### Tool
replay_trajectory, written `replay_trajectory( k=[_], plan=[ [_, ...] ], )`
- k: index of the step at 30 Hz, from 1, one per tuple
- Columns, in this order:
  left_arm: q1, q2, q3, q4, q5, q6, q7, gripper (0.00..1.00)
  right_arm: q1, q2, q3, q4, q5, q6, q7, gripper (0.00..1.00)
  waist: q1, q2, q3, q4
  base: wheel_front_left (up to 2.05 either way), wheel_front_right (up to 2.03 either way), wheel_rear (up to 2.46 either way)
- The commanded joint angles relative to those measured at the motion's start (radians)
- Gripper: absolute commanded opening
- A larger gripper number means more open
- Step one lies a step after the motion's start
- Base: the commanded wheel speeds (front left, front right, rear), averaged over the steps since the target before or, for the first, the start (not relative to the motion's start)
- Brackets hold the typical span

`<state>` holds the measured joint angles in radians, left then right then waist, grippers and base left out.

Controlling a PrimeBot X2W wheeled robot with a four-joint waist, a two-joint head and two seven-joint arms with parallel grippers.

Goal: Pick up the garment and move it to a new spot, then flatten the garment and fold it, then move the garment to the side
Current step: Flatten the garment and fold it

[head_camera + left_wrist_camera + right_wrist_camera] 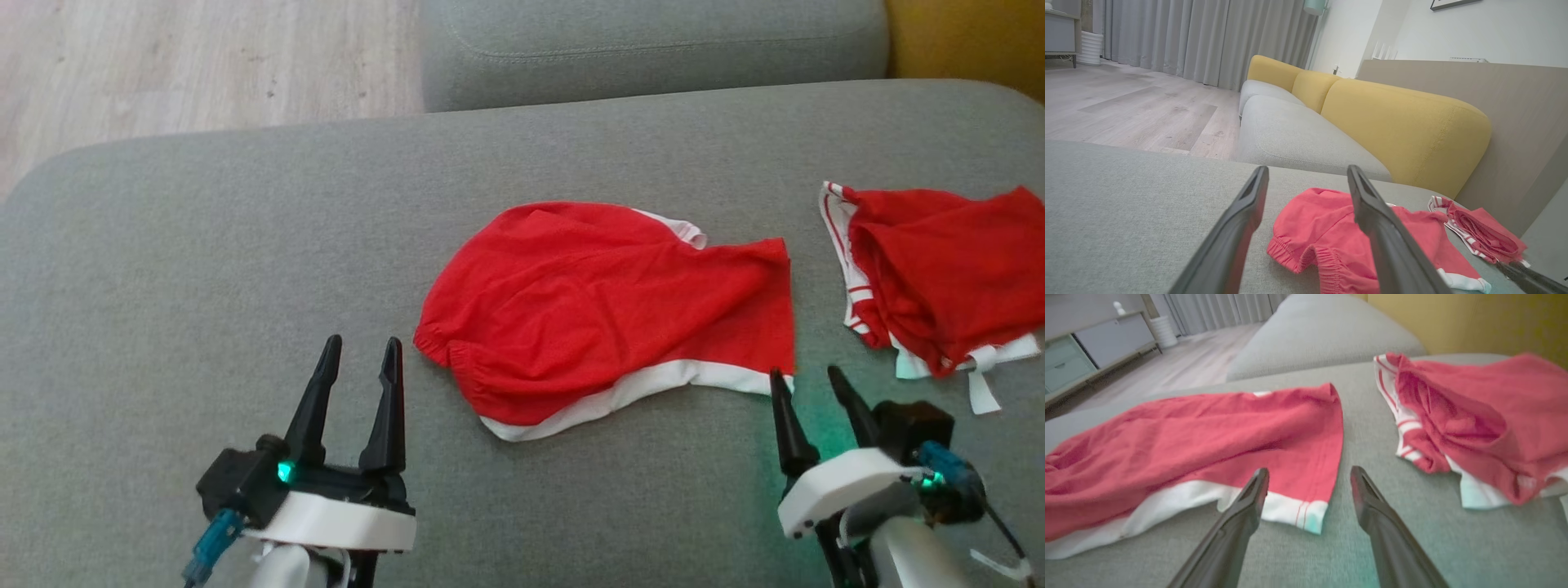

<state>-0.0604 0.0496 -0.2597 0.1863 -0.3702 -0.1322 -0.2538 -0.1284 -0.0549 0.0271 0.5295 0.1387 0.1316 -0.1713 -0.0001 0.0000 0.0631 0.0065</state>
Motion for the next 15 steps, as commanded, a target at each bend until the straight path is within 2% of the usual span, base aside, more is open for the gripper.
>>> replay_trajectory(
  k=[1,8,15],
  plan=[
    [-0.047,0.001,0.025,-0.035,-0.005,0.002,-0.008,1.00,-0.009,0.002,0.016,-0.013,-0.011,-0.001,0.009,1.00,0.0001,0.0000,0.003,0.006,0.00,0.00,0.00],
    [-0.050,0.001,0.015,-0.035,-0.006,0.002,-0.008,1.00,-0.058,0.004,0.001,0.120,-0.005,-0.001,0.073,1.00,0.0001,0.0000,0.022,0.039,0.00,0.00,0.00],
    [-0.055,0.001,0.016,-0.034,-0.005,0.002,-0.008,1.00,-0.091,0.005,0.021,0.224,0.029,-0.001,0.066,1.00,0.0001,0.0000,0.031,0.060,0.00,0.00,0.00]
  ],
)
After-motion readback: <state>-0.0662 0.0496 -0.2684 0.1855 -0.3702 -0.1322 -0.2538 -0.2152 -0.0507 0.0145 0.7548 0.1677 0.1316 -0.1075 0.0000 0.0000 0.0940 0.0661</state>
